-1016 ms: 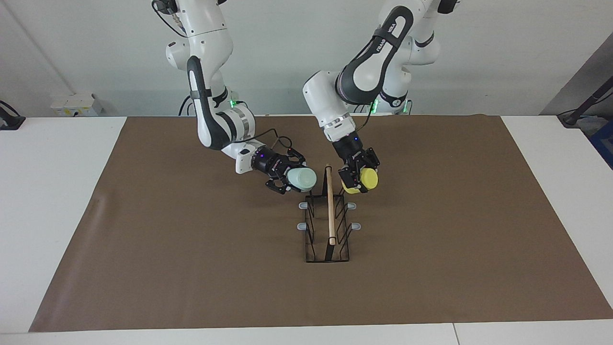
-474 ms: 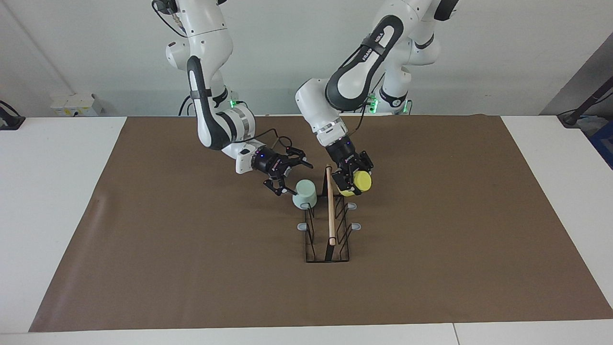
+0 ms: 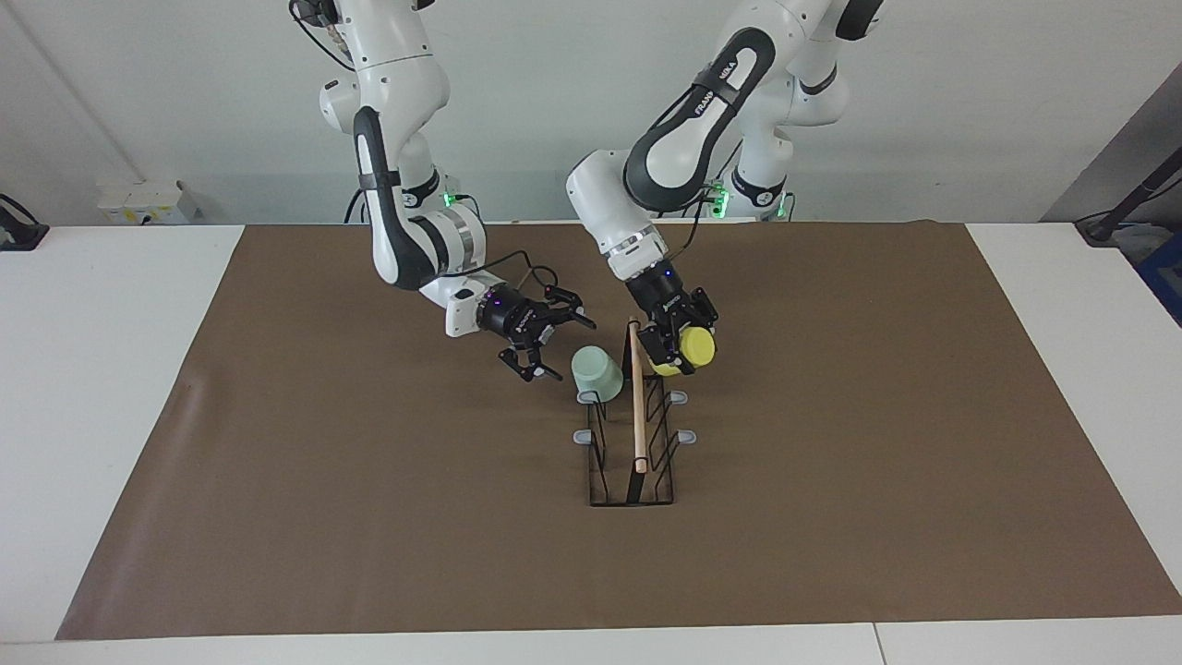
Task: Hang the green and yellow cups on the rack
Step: 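Open the right gripper and withdraw it from the green cup, then open the left gripper and withdraw it from the yellow cup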
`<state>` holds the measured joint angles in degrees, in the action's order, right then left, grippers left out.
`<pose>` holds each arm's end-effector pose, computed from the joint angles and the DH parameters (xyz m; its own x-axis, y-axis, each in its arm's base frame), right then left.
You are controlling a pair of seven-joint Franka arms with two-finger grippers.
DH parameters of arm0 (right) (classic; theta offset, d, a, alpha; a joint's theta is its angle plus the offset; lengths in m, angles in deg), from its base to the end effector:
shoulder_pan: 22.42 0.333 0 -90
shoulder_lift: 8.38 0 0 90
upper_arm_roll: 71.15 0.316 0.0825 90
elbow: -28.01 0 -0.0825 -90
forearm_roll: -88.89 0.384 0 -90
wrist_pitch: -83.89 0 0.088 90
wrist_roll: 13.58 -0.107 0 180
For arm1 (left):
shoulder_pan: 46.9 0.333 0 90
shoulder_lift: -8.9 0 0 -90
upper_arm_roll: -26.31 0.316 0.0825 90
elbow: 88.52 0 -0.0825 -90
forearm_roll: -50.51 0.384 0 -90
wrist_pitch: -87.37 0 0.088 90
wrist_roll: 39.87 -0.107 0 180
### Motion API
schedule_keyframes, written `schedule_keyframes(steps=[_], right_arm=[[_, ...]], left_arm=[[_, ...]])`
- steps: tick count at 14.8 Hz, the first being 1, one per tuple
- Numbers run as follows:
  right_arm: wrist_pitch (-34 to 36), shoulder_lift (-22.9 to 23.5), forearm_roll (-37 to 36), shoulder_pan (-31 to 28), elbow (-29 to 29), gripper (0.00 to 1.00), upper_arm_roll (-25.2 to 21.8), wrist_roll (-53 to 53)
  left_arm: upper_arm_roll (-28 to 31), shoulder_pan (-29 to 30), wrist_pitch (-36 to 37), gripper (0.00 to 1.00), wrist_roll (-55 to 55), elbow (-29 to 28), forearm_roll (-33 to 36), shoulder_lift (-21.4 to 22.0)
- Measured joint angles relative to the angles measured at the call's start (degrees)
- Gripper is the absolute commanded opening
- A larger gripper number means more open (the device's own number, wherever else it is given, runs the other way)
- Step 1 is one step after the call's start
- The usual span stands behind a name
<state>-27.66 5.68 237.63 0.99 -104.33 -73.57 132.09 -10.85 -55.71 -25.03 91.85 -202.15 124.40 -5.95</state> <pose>0.5037 0.2307 0.2759 0.1454 -0.2815 0.9485 0.7598 -0.5823 -0.2893 0.4700 -0.3718 0.3728 0.3240 0.4994 0.8035 0.6500 -0.7346 0.1945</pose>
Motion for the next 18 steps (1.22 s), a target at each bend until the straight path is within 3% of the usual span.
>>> schedule_keyframes(steps=[4, 8, 14, 18], right_arm=[[-9.4, -4.5, -9.1, -7.4, 0.4, 1.00, -0.1, 0.7], [-14.6, -9.7, -27.7, -15.4, 1.3, 1.00, -0.1, -3.9], [-14.9, -9.9, -56.1, -26.8, 6.0, 1.00, -0.2, -12.3], [-16.4, -9.8, -75.4, -32.5, 10.8, 1.00, -0.3, -19.3]], left_arm=[[-0.6, 0.0, 0.2, 1.00, 0.0, 1.4, 0.0, 0.0], [-0.5, 0.3, 0.7, 1.00, -4.7, 4.6, -1.8, 0.8], [3.9, 1.0, 0.0, 1.00, -27.1, 5.5, -15.0, 5.1], [9.5, 1.1, -7.1, 1.00, -36.4, 4.0, -20.0, 8.1]])
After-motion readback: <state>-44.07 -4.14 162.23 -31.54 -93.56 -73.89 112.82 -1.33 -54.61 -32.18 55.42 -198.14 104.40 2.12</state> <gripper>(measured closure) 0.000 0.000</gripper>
